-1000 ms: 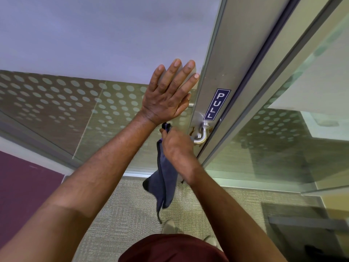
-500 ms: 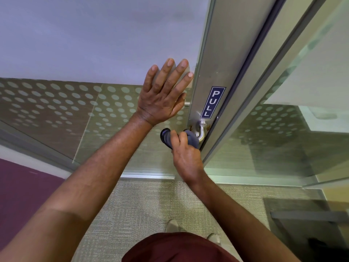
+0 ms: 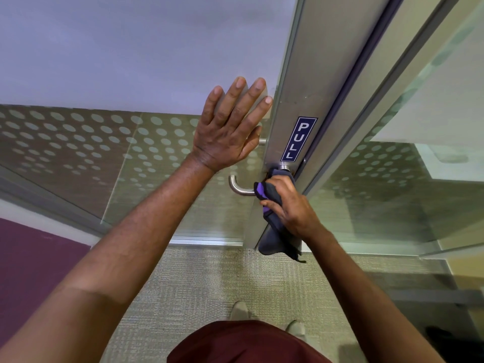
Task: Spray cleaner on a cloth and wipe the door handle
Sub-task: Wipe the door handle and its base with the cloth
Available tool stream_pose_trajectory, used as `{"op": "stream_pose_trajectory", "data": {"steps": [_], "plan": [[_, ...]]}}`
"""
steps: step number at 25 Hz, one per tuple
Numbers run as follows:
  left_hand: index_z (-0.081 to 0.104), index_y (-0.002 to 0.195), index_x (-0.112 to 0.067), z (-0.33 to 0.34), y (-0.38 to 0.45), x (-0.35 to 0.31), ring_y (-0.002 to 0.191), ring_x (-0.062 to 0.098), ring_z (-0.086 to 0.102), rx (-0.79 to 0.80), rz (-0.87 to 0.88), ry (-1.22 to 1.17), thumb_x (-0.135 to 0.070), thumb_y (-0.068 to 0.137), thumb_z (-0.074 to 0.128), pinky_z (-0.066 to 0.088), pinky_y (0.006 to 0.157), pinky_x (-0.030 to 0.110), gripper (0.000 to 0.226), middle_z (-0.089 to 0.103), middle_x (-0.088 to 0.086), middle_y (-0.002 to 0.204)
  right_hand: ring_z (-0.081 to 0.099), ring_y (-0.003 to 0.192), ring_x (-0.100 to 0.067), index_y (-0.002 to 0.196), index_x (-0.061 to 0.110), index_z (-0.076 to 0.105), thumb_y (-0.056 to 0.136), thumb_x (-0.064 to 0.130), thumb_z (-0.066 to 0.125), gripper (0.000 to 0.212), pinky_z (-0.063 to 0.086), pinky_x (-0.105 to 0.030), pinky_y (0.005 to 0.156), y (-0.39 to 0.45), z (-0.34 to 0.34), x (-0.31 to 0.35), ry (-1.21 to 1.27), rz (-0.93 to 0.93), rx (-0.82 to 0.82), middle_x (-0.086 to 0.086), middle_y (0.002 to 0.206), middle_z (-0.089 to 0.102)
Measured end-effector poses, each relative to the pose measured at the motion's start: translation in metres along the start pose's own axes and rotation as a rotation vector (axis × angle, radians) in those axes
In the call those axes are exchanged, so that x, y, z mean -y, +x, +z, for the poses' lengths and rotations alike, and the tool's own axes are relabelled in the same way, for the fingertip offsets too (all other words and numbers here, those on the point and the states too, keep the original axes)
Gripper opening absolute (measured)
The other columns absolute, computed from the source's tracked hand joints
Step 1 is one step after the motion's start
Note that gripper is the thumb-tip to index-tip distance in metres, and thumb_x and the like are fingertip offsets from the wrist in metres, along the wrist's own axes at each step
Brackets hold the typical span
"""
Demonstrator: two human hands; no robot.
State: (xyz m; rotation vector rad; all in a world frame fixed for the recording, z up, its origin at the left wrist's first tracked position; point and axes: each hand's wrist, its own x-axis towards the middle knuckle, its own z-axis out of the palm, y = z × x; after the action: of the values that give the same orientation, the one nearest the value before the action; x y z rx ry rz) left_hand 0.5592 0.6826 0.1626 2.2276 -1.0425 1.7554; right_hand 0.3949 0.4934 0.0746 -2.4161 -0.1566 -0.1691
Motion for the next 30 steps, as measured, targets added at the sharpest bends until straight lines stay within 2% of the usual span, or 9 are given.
{"op": "stream_pose_trajectory", "data": {"steps": [7,11,13,15,17,20,24,26,30], "plan": [[0.025,0.167,-0.018,-0.001,-0.005,0.002,0.165,0.026,0.003,0.002,-0.004,-0.009,-0.035,0.1,0.06,0.005,0.134,0.048,0.077,0.025,0.008,0.17,0.071,0.079,-0.027,0.142,0.013,0.049,0.099,0.051,0.053,0.057,0.058,-0.036,0.06,-0.005,0.061,0.072,-0.32,0.301,-0.212,-0.008,0.138,0.045],[0.026,0.167,-0.018,-0.001,-0.006,0.001,0.165,0.026,0.003,0.008,0.007,-0.002,-0.035,0.099,0.061,0.004,0.134,0.048,0.078,0.017,0.006,0.176,0.067,0.067,-0.017,0.118,0.006,0.058,0.1,0.052,0.059,0.05,0.049,-0.024,0.043,0.018,0.078,0.113,-0.528,0.291,-0.22,-0.011,0.108,0.058],[0.025,0.167,-0.018,0.001,-0.004,0.0,0.165,0.026,0.002,0.004,0.01,-0.005,-0.035,0.1,0.06,0.004,0.134,0.048,0.078,0.023,0.007,0.172,0.068,0.089,-0.021,0.121,0.003,0.055,0.103,0.05,0.055,0.05,0.057,-0.029,0.061,0.04,0.082,0.121,-0.512,0.381,-0.134,-0.013,0.111,0.06],[0.025,0.167,-0.018,0.002,-0.002,0.0,0.165,0.026,0.001,0.001,0.011,-0.005,-0.035,0.1,0.059,0.003,0.134,0.048,0.077,0.024,0.008,0.169,0.064,0.112,-0.028,0.128,0.002,0.051,0.106,0.046,0.05,0.05,0.054,-0.034,0.084,0.07,0.083,0.118,-0.378,0.56,0.022,-0.015,0.123,0.061],[0.027,0.166,-0.018,0.001,-0.004,0.003,0.165,0.026,0.001,0.004,0.003,0.004,-0.035,0.1,0.059,0.004,0.134,0.048,0.075,0.025,0.008,0.169,0.065,0.118,-0.029,0.129,0.0,0.05,0.107,0.044,0.047,0.05,0.049,-0.035,0.087,0.088,0.083,0.116,-0.284,0.67,0.127,-0.016,0.128,0.064],[0.03,0.165,-0.017,0.001,-0.006,0.003,0.165,0.026,0.0,0.006,-0.007,0.016,-0.035,0.101,0.057,0.004,0.133,0.048,0.071,0.025,0.008,0.168,0.07,0.105,-0.028,0.124,0.004,0.053,0.107,0.046,0.046,0.046,0.053,-0.034,0.078,0.071,0.076,0.117,-0.349,0.545,0.062,-0.013,0.12,0.066],[0.03,0.165,-0.017,0.001,-0.005,0.001,0.165,0.026,0.001,0.005,-0.001,0.01,-0.035,0.102,0.058,0.004,0.134,0.048,0.071,0.025,0.008,0.169,0.062,0.063,-0.015,0.116,0.012,0.056,0.105,0.048,0.05,0.038,0.039,-0.025,0.042,0.014,0.06,0.098,-0.608,0.082,-0.197,-0.004,0.102,0.057],[0.031,0.164,-0.018,0.0,-0.006,0.0,0.165,0.026,0.0,0.011,-0.002,0.013,-0.035,0.102,0.059,0.003,0.134,0.048,0.071,0.025,0.008,0.169,0.062,0.063,-0.017,0.132,0.014,0.052,0.101,0.042,0.059,0.042,0.042,-0.026,0.041,0.001,0.048,0.074,-0.593,-0.004,-0.12,-0.004,0.112,0.054],[0.032,0.164,-0.018,0.0,-0.005,0.001,0.165,0.026,0.001,0.01,0.002,0.015,-0.035,0.1,0.061,0.004,0.134,0.048,0.072,0.024,0.008,0.17,0.07,0.072,-0.024,0.147,0.021,0.045,0.091,0.037,0.075,0.066,0.058,-0.035,0.051,-0.01,0.027,0.028,-0.522,0.08,-0.059,-0.002,0.136,0.051]]}}
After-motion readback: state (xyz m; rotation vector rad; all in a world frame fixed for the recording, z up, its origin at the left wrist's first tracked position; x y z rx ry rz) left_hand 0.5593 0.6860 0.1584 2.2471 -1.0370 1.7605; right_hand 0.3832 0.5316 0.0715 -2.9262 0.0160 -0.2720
